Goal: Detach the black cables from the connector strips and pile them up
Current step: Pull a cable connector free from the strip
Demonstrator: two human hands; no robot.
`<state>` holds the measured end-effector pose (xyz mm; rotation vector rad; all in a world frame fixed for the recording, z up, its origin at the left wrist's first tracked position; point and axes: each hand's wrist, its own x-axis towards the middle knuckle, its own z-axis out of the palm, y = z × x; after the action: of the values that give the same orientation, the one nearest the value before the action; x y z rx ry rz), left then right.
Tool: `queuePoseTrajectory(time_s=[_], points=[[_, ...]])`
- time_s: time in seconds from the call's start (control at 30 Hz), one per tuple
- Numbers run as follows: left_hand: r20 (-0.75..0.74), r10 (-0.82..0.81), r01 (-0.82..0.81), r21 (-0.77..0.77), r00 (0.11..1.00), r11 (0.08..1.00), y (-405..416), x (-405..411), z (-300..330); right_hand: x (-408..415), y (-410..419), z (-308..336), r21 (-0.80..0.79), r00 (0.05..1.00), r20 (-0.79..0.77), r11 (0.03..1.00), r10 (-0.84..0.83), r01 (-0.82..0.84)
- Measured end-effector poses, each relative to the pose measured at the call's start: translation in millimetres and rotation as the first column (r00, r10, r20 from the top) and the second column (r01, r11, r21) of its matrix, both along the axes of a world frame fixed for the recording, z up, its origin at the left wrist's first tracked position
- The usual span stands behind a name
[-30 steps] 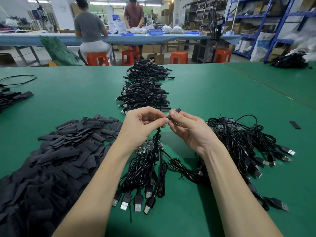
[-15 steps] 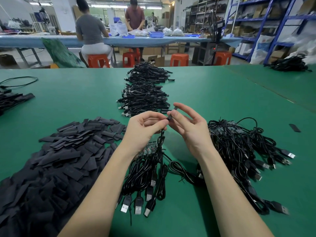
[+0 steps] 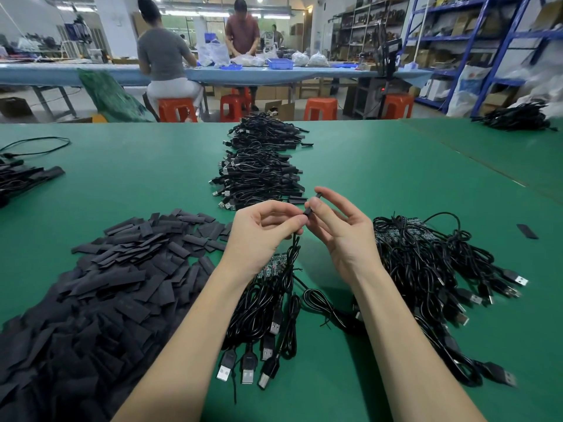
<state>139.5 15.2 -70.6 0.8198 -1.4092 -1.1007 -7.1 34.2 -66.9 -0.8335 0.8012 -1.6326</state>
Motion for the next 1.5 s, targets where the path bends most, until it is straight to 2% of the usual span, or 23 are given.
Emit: queuePoseTrajectory(time_s=[0.27,0.5,0.97,1.27,1.37,1.43,1.5], points=[[-0.001,0.023,-0.023,-0.072,1.0,0.997,-2,1,-4,3,-1,-2,0.011,0.999,0.049,1.0,0.008,-0.008],[0.011,-0.028,0.029,-0.097,1.0,0.995,-2,3,-2,3,-2,-2,0.014,0.992,0.113,0.998,0.058,-0.059],[0.008,-0.053,0.053,-0.065,0.999,0.996,-2,5,-5,-5,-1,2,-0.024,0.999,-0.042,1.0,-0.01,0.009],[0.001,-0.028,0.028,-0.055,1.0,0.998,-3,0,-6,-6,-2,-1,-0.015,0.999,-0.028,0.999,-0.042,0.041],[0.071,-0.023,0.027,-0.058,0.997,0.998,-4,0,-4,-6,-2,0,-0.009,0.998,-0.025,0.999,-0.051,0.051],[0.224,-0.011,0.018,-0.028,0.975,0.999,-6,2,-3,-6,-2,1,-0.002,0.997,0.005,0.997,-0.078,0.078],[0.425,-0.018,0.005,0.032,0.905,0.999,-8,7,-4,-10,-3,3,0.012,0.991,0.06,0.993,-0.122,0.121]])
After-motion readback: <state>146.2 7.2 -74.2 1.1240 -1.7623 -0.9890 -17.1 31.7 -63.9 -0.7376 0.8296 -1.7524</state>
